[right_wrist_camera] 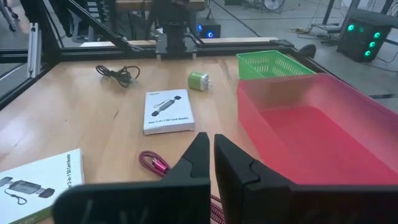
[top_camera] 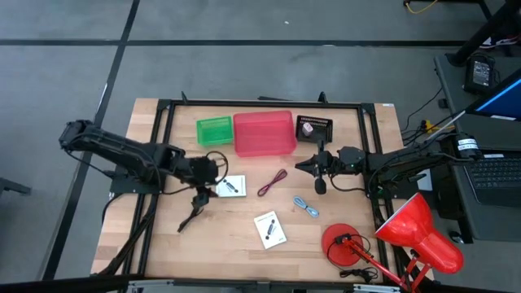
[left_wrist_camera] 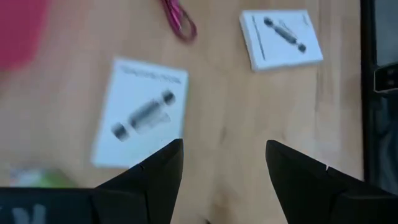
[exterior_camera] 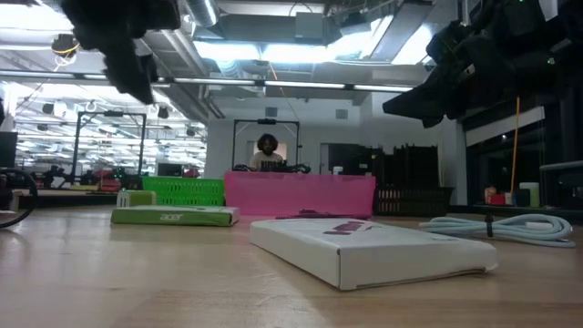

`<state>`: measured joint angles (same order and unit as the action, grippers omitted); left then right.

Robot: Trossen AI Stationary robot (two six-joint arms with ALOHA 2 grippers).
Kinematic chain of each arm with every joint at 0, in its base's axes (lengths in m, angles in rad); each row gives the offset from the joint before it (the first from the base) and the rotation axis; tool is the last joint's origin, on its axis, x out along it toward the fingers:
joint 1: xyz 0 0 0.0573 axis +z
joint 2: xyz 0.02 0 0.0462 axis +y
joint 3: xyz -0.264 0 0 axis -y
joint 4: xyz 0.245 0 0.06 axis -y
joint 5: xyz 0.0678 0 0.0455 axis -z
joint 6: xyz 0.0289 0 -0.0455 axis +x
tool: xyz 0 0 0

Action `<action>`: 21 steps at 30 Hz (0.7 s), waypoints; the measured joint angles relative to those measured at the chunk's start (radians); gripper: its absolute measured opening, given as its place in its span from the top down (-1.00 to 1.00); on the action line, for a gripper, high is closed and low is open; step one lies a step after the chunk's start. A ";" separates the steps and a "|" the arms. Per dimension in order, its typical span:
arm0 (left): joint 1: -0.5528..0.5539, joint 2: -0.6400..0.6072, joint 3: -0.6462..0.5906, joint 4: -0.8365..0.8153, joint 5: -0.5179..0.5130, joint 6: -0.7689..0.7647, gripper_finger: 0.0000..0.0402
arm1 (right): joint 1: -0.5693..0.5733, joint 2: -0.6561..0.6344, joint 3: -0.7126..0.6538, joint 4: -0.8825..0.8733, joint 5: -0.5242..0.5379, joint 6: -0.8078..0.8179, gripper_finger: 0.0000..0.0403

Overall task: Pick and place items into bin
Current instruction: Put the black charger cable into the green bin

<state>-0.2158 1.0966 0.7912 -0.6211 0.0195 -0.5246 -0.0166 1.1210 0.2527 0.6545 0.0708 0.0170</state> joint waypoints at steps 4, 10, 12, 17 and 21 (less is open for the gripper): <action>-0.075 0.063 0.017 -0.028 0.026 -0.182 -0.11 | 0.000 0.000 0.000 -0.004 0.000 0.000 0.97; -0.163 0.161 0.049 -0.147 0.161 -0.427 -0.11 | 0.000 0.000 0.000 -0.004 0.000 0.000 0.97; -0.188 0.185 0.056 -0.201 0.189 -0.496 -0.11 | 0.000 0.000 0.000 -0.004 0.000 0.000 0.97; -0.238 0.217 0.059 -0.266 0.176 -0.591 -0.11 | 0.000 0.000 0.000 -0.002 -0.001 0.002 0.97; -0.273 0.247 0.059 -0.271 0.093 -0.640 -0.11 | 0.000 0.000 0.000 -0.002 0.000 0.004 0.97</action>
<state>-0.4892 1.3431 0.8501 -0.8919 0.1124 -1.1641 -0.0166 1.1210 0.2527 0.6529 0.0704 0.0212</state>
